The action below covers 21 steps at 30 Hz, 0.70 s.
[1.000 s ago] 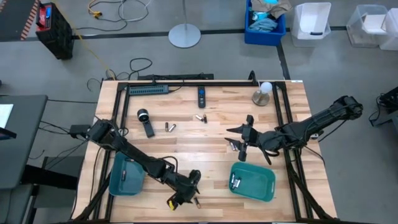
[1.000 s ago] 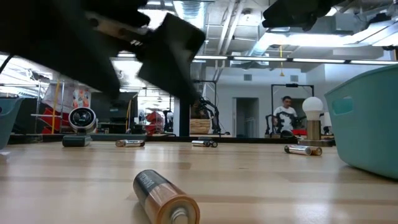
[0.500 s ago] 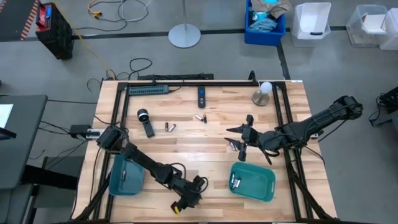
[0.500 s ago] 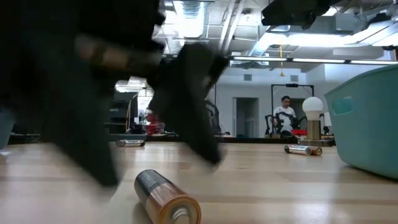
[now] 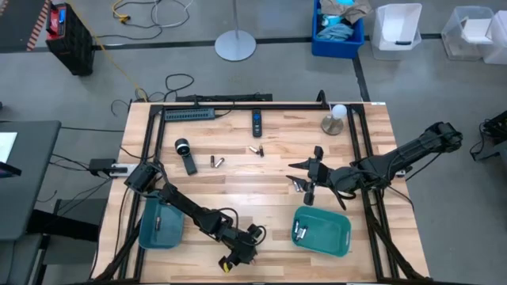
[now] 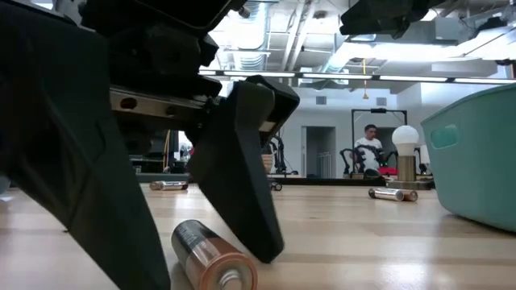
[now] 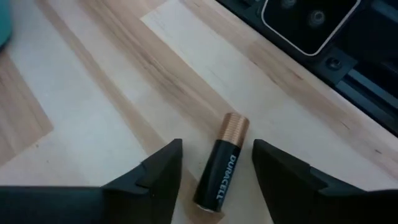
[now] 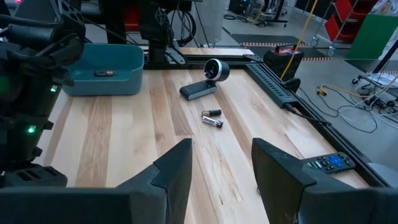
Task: Sort batteries
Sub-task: Put the black battery into the blue bin
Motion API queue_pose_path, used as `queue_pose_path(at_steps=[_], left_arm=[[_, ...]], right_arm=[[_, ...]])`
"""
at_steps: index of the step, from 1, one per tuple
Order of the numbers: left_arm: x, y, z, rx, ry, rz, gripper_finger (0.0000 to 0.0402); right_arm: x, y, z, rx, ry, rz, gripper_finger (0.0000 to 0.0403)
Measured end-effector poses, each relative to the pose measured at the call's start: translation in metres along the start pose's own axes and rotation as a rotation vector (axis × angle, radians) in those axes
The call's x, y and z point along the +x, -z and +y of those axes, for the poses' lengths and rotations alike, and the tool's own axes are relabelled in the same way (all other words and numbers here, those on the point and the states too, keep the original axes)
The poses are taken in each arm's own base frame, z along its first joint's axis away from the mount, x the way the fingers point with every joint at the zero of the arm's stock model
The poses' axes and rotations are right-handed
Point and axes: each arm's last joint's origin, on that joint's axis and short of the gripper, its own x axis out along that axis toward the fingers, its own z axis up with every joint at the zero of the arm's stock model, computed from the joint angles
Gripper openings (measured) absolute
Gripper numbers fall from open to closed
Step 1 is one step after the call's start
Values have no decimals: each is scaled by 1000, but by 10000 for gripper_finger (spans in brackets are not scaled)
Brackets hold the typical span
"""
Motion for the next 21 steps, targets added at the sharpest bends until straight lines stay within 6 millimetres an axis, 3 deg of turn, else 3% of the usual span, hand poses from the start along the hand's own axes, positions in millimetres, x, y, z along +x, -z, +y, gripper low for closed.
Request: queue_pose_path(at_steps=[13, 21], left_arm=[[5, 11, 4, 2, -3, 65, 46], [5, 11, 6, -10, -31, 68, 45]], right_arm=[[0, 0, 0, -3, 0, 4, 182], [0, 0, 0, -1, 0, 4, 182]])
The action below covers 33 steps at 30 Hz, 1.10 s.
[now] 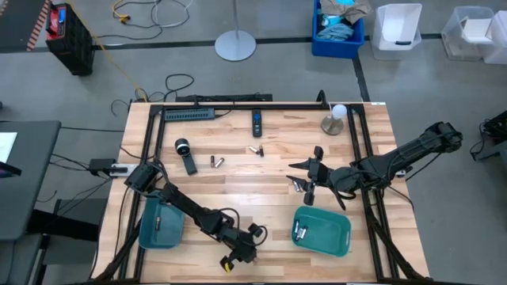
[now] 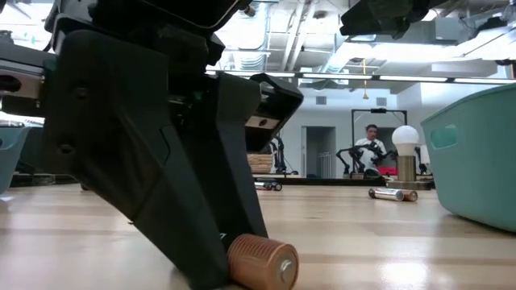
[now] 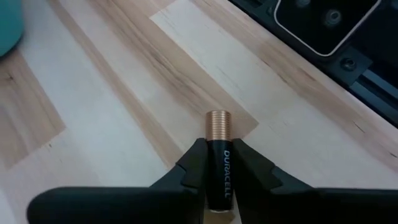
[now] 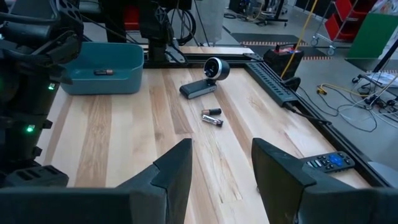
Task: Sort batteries
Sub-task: Put the black battery into the blue bin
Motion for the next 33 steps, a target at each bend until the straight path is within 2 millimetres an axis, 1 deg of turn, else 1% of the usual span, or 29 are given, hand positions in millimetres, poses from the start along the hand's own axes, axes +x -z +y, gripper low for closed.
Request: queue_pose_path(at_steps=[3, 6, 12, 19, 23, 28, 31, 33], left_arm=[[-3, -3, 1, -3, -24, -5, 45], [-11, -8, 4, -8, -62, -18, 45], [-39, -11, 13, -20, -266, 87, 45], [-82, -23, 18, -78, -459, 139, 45], [-115, -26, 15, -147, -566, 174, 45], [-155, -21, 5, -293, -647, 238, 45], [-177, -17, -6, -359, -642, 274, 45], [-188, -14, -14, -387, -622, 312, 45]], right_arm=[[0, 0, 0, 3, 0, 4, 182], [0, 1, 0, 3, 0, 4, 182], [0, 1, 0, 9, -1, 6, 182], [0, 1, 0, 8, 0, 12, 182], [0, 2, 0, 11, 1, 17, 182], [0, 3, 0, 8, 2, 23, 182], [0, 3, 0, 8, 1, 24, 182], [0, 3, 0, 12, 2, 24, 182]])
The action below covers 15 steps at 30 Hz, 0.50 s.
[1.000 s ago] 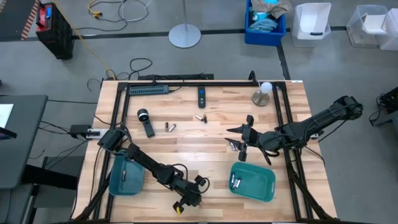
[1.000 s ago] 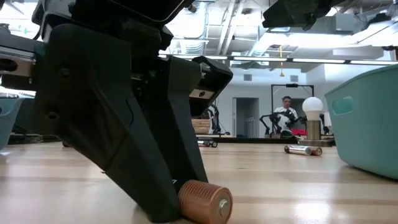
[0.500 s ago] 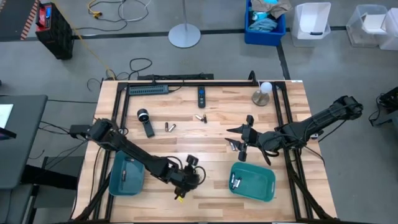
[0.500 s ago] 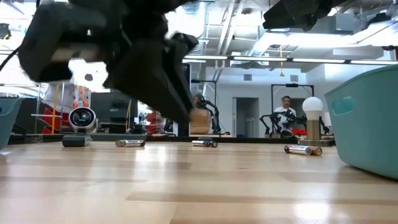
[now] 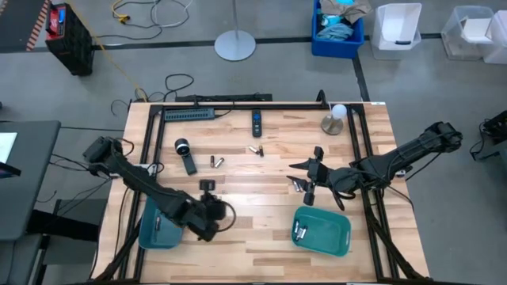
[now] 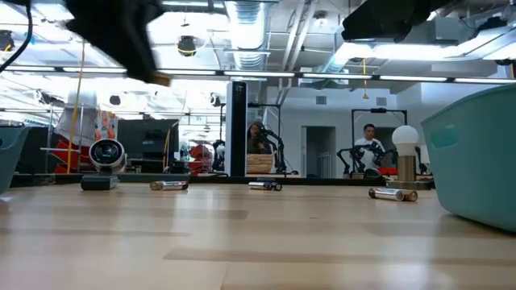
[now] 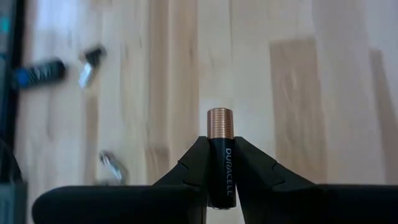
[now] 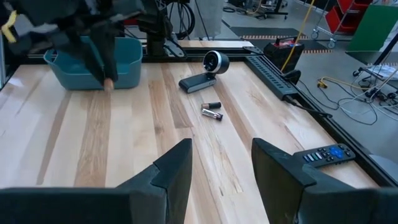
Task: Sort batteries
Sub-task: Put the black battery into the blue bin
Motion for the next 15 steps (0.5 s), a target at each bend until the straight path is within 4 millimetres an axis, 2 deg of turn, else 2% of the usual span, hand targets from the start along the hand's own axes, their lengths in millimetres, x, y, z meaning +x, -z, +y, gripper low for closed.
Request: queue_pose_path(at_steps=[6, 11, 15], left_arm=[[-27, 28, -1, -128, 59, 195, 45], [-41, 52, -5, -234, 37, 419, 45], [-51, 64, -7, -285, -6, 520, 45]], right_arm=[[0, 0, 0, 2, 0, 0, 182], [0, 0, 0, 6, 0, 0, 182], [0, 0, 0, 14, 0, 0, 182]])
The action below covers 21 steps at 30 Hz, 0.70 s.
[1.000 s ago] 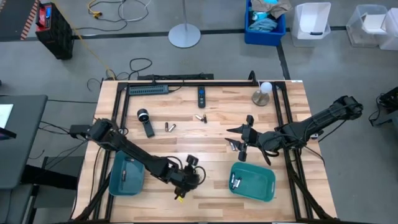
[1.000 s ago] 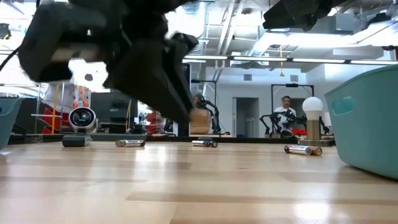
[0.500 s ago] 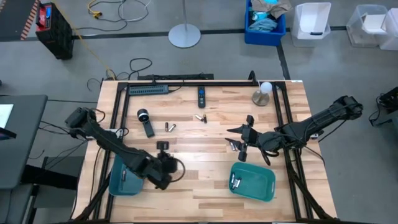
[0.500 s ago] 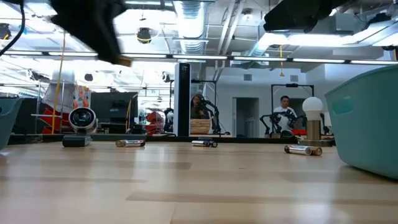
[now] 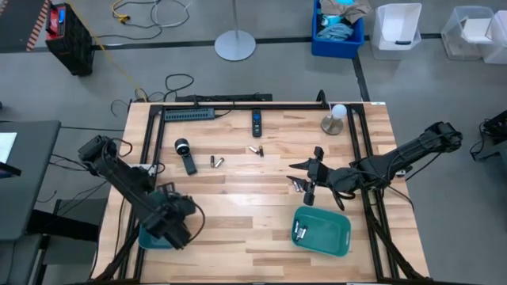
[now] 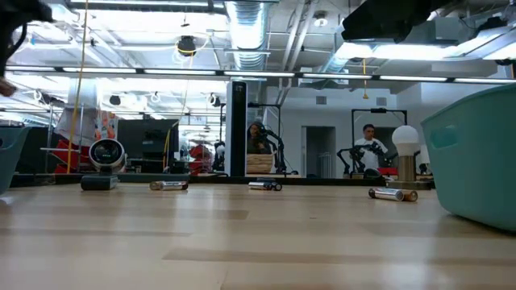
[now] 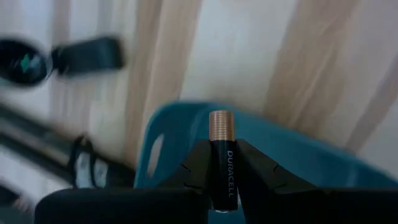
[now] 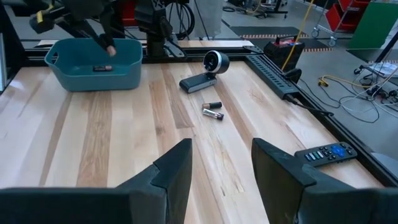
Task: Sort batteries
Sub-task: Put the black battery into the blue bin
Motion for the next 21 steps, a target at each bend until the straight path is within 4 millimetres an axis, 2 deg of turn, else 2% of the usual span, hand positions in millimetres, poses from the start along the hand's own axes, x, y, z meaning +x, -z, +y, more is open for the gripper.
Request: queue_pose_path(at_steps=[7, 13, 21], left_arm=[[12, 13, 4, -54, -55, 142, 45], [28, 20, 7, -37, -107, 183, 48], [38, 19, 4, -3, -112, 96, 140]], right_arm=[[0, 0, 0, 17, 0, -1, 182], [0, 0, 0, 18, 0, -1, 182], [0, 0, 0, 18, -1, -1, 182]])
